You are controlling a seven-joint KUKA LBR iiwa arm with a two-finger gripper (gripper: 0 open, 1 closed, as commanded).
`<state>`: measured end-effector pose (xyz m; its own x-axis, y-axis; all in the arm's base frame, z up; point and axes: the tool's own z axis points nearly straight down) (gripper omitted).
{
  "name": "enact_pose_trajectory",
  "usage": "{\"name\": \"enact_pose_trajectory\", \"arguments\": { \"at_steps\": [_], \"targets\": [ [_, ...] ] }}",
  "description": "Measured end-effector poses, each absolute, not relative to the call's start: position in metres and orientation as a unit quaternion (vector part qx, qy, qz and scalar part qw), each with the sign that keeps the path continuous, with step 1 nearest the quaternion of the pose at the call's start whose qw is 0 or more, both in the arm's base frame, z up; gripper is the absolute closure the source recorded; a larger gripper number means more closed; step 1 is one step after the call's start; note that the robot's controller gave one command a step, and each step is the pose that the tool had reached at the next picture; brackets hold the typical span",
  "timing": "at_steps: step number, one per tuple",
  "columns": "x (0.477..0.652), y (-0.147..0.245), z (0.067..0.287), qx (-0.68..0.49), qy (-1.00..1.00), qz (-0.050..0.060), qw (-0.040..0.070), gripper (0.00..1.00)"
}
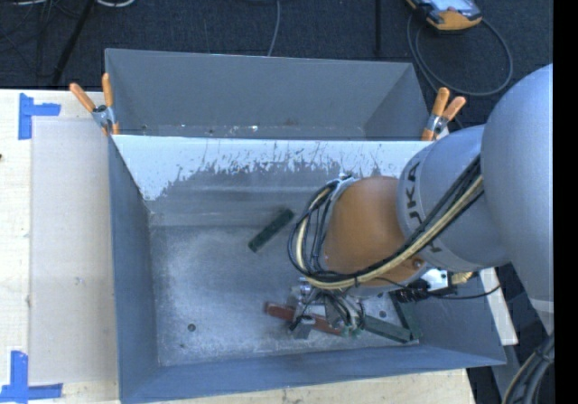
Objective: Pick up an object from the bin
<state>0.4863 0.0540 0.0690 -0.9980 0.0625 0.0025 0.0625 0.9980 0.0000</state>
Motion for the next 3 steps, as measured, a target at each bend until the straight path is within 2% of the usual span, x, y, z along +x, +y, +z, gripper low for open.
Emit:
{"name": "enact_pose_trajectory", "arguments": {
  "at_steps": [1,2,3],
  "targets": [
    [0.4962,0.0284,0.1893,-0.041,-0.999,0.0,0.0,1.0],
    [0.4962,0.0285,0.1893,-0.041,-0.999,0.0,0.0,0.0],
    [0.4962,0.0285,0.1893,-0.041,-0.999,0.0,0.0,0.0]
  ]
}}
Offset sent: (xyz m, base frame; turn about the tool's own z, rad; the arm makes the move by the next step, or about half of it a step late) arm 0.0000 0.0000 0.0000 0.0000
